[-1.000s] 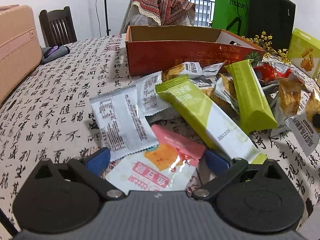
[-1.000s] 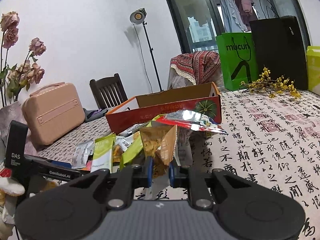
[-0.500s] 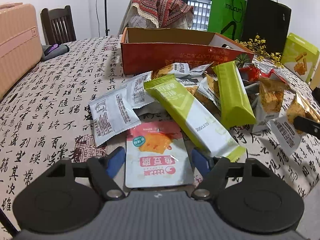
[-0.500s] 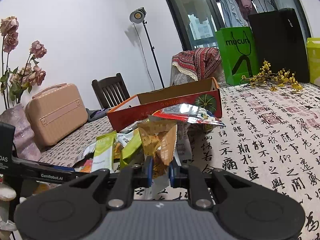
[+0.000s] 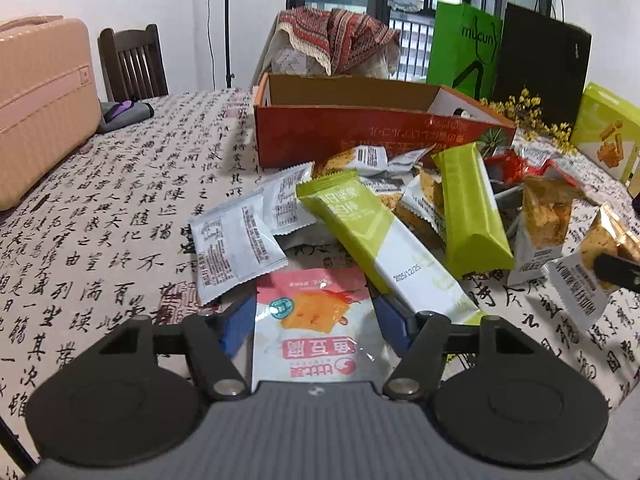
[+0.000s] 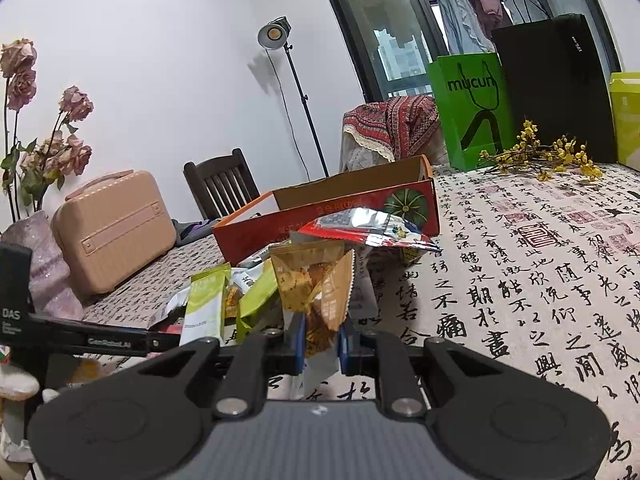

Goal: Organize snacks
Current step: 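Carry both packets into the orange box and open both grippers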

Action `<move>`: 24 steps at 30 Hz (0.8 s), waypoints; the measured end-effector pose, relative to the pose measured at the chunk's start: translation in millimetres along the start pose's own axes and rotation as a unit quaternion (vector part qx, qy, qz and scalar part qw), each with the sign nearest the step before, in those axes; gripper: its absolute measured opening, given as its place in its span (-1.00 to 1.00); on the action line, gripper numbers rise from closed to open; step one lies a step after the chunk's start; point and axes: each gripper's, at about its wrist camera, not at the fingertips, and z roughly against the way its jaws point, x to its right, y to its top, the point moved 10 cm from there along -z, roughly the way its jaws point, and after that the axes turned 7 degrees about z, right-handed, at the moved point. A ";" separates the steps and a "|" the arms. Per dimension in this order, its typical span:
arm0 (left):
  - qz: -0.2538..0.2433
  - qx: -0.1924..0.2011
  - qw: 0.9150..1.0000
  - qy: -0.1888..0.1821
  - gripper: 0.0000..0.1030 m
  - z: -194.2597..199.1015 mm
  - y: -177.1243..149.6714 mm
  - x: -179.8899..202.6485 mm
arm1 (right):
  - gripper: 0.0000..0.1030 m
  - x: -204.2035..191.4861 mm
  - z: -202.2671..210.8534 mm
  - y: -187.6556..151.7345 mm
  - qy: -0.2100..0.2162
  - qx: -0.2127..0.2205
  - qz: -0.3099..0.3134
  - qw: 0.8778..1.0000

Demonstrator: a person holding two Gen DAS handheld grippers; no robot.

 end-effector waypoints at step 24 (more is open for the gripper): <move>0.015 0.106 0.993 -0.052 0.33 58.2 64.2 21.0 | -0.70 -24.5 13.6 69.1 0.000 0.066 0.053 0.996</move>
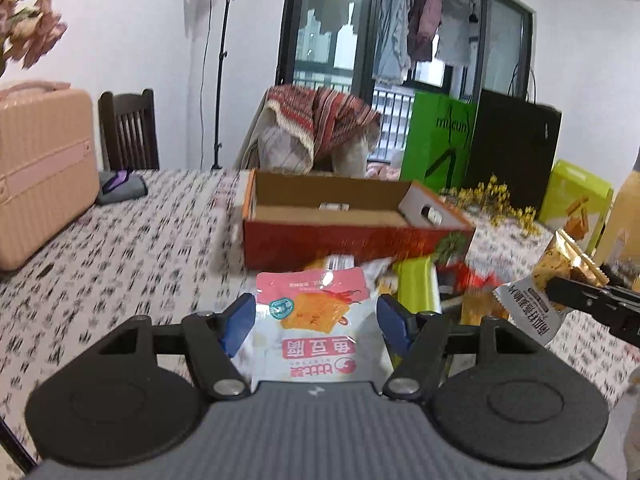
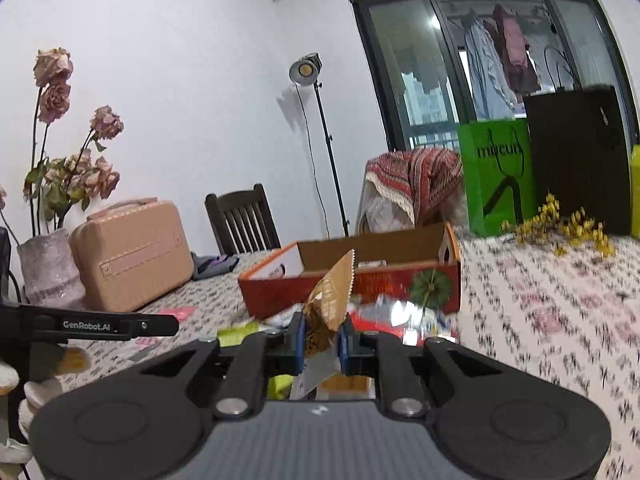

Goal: Organize snacks
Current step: 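Carry both packets into the orange box and open both grippers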

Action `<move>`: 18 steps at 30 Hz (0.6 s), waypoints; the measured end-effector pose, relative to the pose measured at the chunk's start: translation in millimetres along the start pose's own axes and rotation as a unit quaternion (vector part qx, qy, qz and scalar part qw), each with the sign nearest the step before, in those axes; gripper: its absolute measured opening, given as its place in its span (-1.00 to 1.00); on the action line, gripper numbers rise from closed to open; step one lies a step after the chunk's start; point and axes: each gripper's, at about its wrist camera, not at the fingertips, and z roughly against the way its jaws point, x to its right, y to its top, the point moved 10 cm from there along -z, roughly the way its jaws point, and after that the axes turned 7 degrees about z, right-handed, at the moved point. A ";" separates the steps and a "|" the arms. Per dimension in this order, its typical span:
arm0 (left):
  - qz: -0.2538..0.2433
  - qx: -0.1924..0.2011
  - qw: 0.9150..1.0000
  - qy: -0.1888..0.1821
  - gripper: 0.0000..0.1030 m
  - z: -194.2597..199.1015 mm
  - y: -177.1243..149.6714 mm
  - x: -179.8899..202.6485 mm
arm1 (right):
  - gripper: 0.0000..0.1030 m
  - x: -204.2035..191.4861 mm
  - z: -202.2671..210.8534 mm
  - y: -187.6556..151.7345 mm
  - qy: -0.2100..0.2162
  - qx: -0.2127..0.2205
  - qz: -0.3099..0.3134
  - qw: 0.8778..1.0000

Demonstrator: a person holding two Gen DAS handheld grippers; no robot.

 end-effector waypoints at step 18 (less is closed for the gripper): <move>0.032 0.032 0.999 0.005 0.33 -97.6 100.5 24.0 | -0.69 86.5 -126.3 83.4 -0.022 -0.020 -0.033 0.999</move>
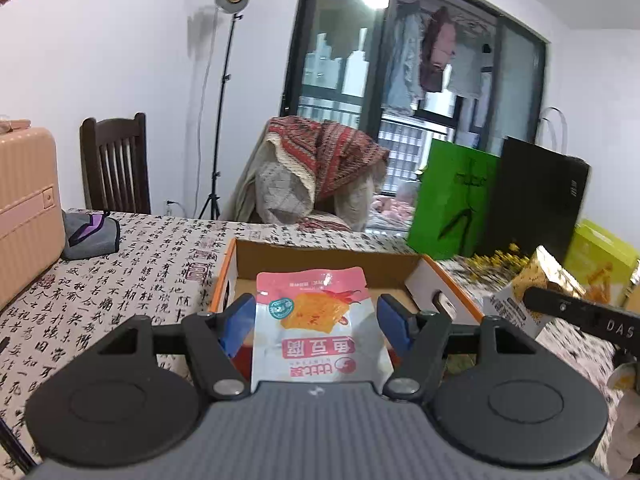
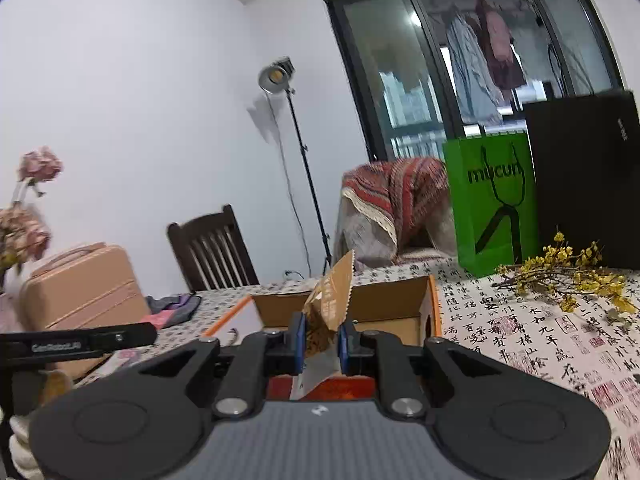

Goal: Organize snacks
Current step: 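Carry both packets into the orange box and open both grippers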

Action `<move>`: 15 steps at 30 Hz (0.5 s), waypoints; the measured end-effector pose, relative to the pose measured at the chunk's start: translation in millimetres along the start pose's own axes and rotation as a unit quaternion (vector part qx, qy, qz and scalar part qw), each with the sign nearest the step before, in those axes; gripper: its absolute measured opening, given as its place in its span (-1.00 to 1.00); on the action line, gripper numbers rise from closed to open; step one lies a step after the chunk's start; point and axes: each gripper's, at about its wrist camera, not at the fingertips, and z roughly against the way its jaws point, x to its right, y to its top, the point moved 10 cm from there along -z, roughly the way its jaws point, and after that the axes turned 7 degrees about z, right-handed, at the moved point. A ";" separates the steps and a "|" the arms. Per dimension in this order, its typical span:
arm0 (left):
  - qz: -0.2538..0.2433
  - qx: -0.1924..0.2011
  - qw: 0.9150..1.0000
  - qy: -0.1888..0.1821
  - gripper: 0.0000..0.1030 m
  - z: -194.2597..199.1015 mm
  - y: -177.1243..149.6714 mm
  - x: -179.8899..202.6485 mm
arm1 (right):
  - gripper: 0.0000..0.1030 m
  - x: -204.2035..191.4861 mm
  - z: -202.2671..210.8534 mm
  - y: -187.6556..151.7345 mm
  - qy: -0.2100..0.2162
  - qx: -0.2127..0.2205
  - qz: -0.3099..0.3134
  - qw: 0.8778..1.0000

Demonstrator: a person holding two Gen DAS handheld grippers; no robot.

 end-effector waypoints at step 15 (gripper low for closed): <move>0.023 -0.020 0.998 0.062 0.34 -113.4 6.4 -28.1 | -0.69 38.2 -115.1 -5.4 -0.008 -0.070 -0.023 0.997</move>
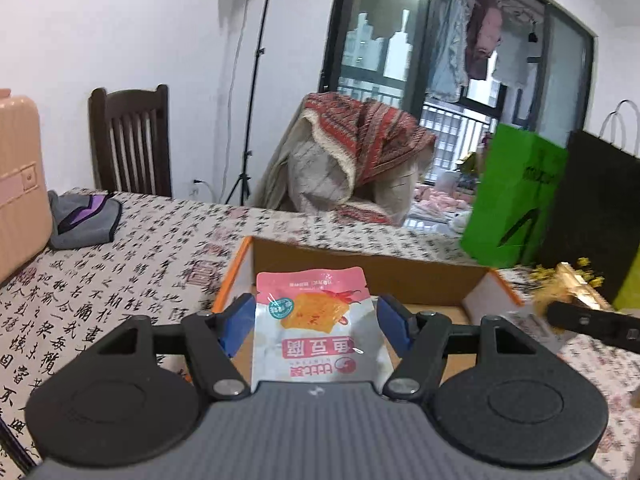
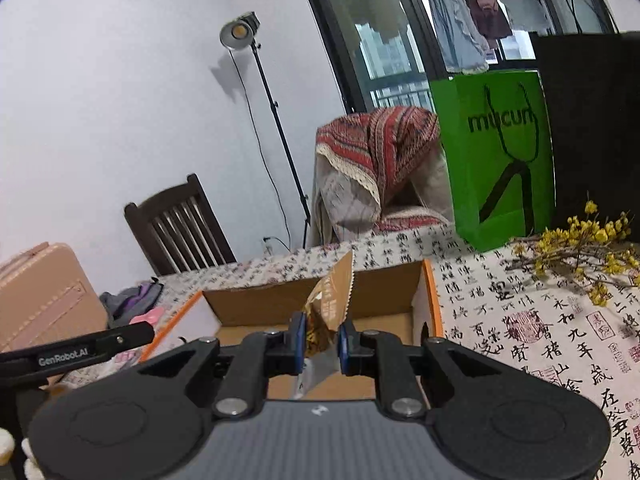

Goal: Organize snacks
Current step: 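Carry both packets into the orange box and open both grippers, then move both tools back to the snack pile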

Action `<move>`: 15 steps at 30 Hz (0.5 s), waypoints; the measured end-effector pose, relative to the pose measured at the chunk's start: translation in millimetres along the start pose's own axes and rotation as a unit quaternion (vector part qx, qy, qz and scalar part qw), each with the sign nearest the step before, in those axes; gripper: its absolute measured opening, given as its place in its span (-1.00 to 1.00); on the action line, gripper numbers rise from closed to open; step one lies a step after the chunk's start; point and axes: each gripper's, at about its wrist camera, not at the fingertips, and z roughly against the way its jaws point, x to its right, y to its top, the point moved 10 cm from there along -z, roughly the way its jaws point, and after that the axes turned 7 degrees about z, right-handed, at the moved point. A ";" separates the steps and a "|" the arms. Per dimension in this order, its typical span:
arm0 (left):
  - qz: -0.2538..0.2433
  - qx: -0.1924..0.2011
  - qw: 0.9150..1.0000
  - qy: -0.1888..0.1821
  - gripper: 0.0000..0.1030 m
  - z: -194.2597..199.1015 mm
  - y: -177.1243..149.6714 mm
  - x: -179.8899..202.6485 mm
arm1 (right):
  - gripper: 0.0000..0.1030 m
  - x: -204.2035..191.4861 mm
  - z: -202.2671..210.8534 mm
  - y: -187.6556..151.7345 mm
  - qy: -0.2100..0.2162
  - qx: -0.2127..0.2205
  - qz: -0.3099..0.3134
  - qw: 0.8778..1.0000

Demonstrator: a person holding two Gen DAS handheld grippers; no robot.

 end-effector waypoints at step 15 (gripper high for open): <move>0.019 0.008 1.000 -0.001 1.00 -8.6 -6.1 -13.7 | 0.94 11.7 1.2 -13.7 0.012 -0.001 -0.008 1.000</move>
